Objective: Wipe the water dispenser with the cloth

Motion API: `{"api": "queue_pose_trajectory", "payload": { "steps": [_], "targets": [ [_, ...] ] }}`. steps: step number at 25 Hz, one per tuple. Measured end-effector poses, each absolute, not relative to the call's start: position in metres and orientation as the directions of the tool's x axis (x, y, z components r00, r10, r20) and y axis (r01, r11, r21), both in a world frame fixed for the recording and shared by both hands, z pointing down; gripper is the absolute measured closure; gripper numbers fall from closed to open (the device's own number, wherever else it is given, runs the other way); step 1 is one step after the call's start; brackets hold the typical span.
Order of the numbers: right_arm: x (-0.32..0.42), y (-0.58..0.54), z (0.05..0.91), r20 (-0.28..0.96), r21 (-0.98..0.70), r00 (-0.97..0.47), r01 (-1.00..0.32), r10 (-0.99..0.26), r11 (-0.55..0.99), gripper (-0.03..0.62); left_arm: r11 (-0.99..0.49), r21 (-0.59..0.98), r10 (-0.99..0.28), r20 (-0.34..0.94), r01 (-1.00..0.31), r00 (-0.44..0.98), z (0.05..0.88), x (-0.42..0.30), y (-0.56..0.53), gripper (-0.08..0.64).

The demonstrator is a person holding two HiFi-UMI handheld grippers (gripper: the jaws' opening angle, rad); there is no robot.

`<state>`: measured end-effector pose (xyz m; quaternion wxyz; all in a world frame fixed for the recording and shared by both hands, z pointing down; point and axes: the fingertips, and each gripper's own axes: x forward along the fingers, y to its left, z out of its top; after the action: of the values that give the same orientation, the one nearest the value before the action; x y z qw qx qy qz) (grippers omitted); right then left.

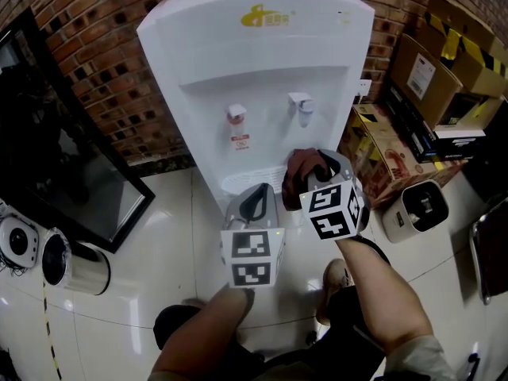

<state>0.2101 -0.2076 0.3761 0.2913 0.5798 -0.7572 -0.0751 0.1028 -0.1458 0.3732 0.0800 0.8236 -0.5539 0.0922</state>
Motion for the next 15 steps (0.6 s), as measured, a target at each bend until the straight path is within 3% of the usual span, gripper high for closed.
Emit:
{"api": "queue_pose_trajectory", "payload": {
  "steps": [15],
  "targets": [
    [0.259, -0.199, 0.378, 0.382, 0.417, -0.105, -0.867, -0.918, 0.273, 0.512, -0.423, 0.031, -0.873, 0.253, -0.906, 0.416, 0.381, 0.138, -0.147, 0.56]
  ]
}}
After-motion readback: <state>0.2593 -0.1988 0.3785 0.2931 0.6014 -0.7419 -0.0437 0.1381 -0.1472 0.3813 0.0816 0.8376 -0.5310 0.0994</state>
